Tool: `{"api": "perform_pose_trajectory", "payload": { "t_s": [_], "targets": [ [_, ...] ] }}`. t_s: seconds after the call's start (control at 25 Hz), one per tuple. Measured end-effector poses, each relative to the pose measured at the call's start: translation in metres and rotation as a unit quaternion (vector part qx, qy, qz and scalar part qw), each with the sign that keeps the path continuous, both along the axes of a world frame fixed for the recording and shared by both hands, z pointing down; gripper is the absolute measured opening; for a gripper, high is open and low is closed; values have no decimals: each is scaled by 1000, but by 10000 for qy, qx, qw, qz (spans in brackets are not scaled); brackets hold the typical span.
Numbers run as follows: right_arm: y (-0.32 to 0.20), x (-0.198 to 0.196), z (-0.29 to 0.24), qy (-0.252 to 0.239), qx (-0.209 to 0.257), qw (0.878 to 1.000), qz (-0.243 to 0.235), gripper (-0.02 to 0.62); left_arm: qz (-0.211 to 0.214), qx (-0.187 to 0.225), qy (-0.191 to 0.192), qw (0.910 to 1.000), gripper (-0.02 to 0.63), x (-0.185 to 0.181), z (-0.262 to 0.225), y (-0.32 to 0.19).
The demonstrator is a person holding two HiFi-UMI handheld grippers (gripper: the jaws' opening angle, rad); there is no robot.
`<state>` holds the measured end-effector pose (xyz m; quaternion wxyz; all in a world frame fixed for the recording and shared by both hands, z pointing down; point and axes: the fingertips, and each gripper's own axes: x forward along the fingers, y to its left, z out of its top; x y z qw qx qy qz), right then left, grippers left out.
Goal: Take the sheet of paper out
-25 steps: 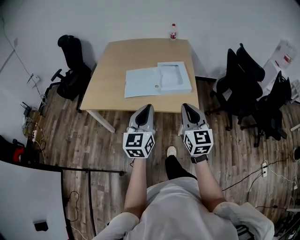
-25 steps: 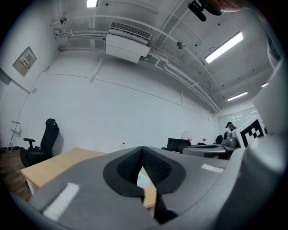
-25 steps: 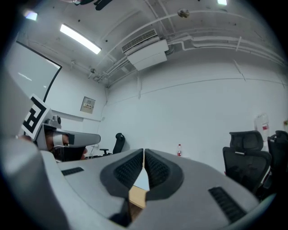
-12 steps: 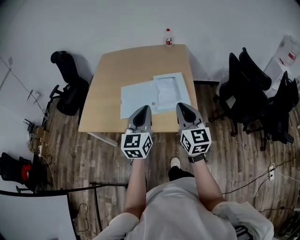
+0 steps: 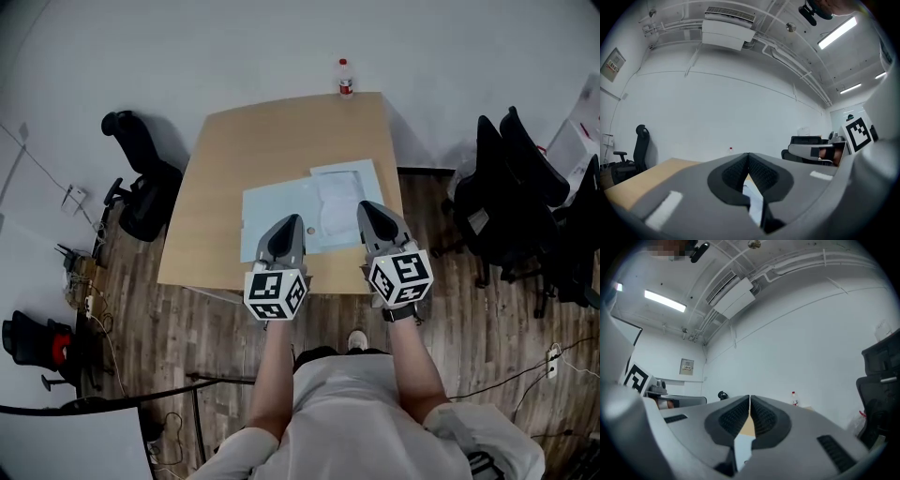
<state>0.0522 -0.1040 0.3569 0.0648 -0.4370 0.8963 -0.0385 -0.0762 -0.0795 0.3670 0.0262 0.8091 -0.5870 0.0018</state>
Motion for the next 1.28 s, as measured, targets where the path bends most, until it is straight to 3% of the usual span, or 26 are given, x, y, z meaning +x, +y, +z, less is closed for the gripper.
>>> {"api": "perform_pose_trajectory", "payload": {
  "t_s": [0.52, 1.04, 1.28],
  "targets": [
    [-48, -31, 62, 342, -599, 9969, -388, 18, -133, -559, 314, 9979, 11, -21, 56, -54],
    [-132, -58, 78, 721, -821, 9935, -331, 18, 239, -896, 503, 9944, 11, -35, 79, -146],
    [-163, -70, 95, 790, -1045, 9910, -271, 18, 357, -1417, 573, 9876, 11, -41, 113, -178]
  ]
}}
